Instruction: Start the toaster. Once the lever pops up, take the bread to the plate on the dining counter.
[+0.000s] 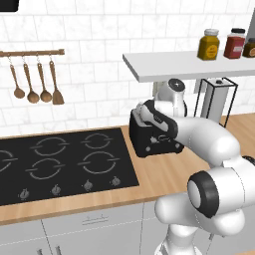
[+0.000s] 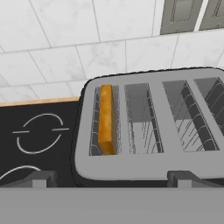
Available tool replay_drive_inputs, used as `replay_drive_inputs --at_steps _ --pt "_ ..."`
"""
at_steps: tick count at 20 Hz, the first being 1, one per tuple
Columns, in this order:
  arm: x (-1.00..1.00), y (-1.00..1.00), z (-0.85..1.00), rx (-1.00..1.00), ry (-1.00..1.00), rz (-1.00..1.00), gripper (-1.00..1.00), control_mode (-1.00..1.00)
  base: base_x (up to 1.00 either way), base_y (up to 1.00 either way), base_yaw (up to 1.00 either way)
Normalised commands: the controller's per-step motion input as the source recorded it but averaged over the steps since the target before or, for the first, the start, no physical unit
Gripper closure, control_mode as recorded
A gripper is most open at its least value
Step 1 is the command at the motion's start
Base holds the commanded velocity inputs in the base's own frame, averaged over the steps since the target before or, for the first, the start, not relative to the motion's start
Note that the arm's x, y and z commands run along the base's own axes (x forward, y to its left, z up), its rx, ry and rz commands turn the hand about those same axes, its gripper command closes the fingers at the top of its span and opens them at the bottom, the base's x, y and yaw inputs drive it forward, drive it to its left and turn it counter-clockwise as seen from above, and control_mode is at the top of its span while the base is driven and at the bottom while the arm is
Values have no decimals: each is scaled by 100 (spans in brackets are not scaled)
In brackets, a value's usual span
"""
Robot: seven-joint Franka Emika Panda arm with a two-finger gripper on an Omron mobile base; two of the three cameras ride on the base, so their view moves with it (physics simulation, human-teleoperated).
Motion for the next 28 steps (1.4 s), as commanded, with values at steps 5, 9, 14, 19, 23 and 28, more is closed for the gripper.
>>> replay_drive_inputs --at_steps 5,9,14,19,23,28 --pt "0 0 0 0 0 0 -100 -100 0 0 0" --pt "0 0 0 0 0 0 -100 -100 0 0 0" --pt "0 0 0 0 0 0 -100 -100 0 0 0" --pt "0 0 0 0 0 0 -100 -100 0 0 0" --pt "0 0 0 0 0 0 -100 -100 0 0 0" --pt "0 0 0 0 0 0 -100 -100 0 0 0"
